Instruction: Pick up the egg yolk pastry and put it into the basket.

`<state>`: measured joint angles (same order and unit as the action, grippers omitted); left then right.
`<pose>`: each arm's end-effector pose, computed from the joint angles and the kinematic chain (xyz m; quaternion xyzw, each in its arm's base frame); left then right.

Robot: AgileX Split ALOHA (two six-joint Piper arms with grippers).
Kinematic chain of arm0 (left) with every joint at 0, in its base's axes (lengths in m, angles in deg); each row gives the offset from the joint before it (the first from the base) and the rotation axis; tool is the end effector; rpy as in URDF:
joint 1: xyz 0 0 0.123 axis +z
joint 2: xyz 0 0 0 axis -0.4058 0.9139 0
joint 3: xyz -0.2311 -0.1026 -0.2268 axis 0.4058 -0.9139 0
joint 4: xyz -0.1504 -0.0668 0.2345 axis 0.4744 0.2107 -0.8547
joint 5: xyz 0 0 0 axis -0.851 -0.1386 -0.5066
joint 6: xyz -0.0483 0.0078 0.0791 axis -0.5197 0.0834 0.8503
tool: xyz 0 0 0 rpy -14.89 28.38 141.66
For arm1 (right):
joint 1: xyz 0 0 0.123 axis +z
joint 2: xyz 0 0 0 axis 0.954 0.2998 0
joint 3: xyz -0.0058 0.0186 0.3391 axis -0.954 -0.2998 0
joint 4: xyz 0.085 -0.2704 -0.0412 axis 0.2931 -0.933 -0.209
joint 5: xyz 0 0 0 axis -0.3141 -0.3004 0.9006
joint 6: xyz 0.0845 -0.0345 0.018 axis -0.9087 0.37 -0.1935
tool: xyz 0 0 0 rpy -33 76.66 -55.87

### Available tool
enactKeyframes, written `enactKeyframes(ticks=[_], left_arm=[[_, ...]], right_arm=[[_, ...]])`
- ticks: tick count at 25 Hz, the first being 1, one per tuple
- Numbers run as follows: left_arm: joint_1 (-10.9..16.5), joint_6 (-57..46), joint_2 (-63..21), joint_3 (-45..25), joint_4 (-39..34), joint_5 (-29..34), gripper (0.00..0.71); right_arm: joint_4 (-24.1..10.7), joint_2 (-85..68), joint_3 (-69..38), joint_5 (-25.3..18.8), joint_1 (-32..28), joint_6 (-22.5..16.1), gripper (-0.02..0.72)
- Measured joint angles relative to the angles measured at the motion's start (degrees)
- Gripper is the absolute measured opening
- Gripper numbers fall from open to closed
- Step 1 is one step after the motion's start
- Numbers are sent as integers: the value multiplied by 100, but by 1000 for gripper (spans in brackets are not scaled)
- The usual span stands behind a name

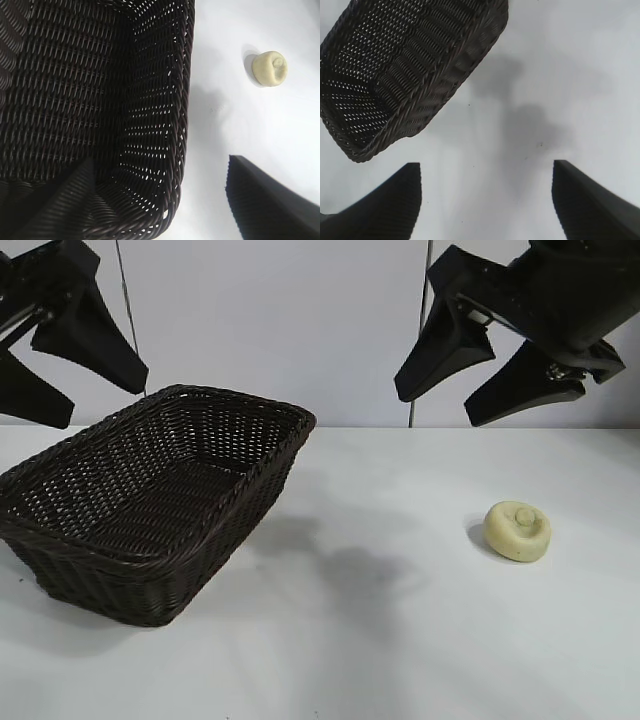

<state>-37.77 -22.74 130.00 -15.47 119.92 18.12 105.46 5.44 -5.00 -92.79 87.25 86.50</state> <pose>0.2927 -0.1095 0.2954 0.0897 0.9237 -0.2523 0.2740 0.3151 0.1192 0.3012 -0.1397 0.9236 0.2330 0.2705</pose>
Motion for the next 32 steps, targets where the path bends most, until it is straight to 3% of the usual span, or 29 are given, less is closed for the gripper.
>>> enactKeyframes(ticks=[4, 10, 17, 32], left_arm=[[0, -704, 0, 0, 39, 64, 535], [0, -3305, 0, 0, 77, 433, 535], [0, -5245, 0, 0, 25, 507, 535], [0, -7269, 0, 4, -2435, 765, 535]], right_arm=[[0, 0, 0, 0, 0, 0, 528], [0, 0, 0, -5, 0, -12, 528], [0, 0, 0, -9, 0, -12, 528], [0, 0, 0, -18, 0, -12, 528]])
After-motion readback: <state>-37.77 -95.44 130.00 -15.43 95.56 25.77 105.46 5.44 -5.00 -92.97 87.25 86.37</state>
